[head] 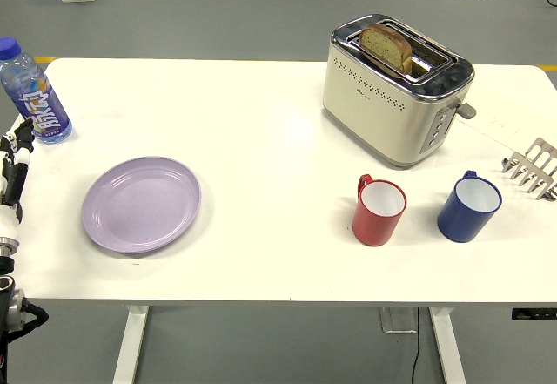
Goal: Push plate across desktop
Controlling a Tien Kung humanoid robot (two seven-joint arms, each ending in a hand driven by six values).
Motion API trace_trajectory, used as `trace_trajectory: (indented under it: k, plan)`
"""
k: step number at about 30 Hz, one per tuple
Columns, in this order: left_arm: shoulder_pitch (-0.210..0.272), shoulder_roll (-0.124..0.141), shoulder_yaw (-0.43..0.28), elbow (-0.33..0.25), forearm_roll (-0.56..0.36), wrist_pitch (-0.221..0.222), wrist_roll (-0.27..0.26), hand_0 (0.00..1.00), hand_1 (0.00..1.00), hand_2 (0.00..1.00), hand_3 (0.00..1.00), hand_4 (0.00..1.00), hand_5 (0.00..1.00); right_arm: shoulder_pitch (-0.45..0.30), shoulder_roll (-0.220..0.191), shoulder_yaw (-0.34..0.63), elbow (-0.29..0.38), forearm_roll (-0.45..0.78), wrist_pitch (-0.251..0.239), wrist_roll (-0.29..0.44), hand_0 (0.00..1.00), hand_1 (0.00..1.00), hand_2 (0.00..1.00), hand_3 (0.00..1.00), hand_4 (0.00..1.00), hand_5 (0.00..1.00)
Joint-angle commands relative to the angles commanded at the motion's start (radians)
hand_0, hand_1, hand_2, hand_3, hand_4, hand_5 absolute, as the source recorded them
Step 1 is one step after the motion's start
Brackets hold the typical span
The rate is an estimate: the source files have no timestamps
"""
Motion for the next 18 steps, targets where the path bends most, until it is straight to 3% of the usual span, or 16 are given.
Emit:
trace_trajectory:
  k: [12, 18]
  plan:
    - [-0.004, -0.017, 0.035, 0.05, -0.125, -0.022, -0.011, 0.855, 0.875, 0.905, 0.846, 0.656, 0.998, 0.002, 0.002, 0.0, 0.0, -0.009, 0.001, -0.002, 0.672, 0.637, 0.7, 0.632, 0.252, 0.138]
    - [-0.01, -0.017, 0.042, 0.071, -0.143, -0.032, -0.012, 0.854, 0.874, 0.897, 0.843, 0.658, 0.998, 0.005, 0.003, 0.0, 0.0, -0.011, 0.002, -0.002, 0.672, 0.637, 0.7, 0.632, 0.252, 0.139]
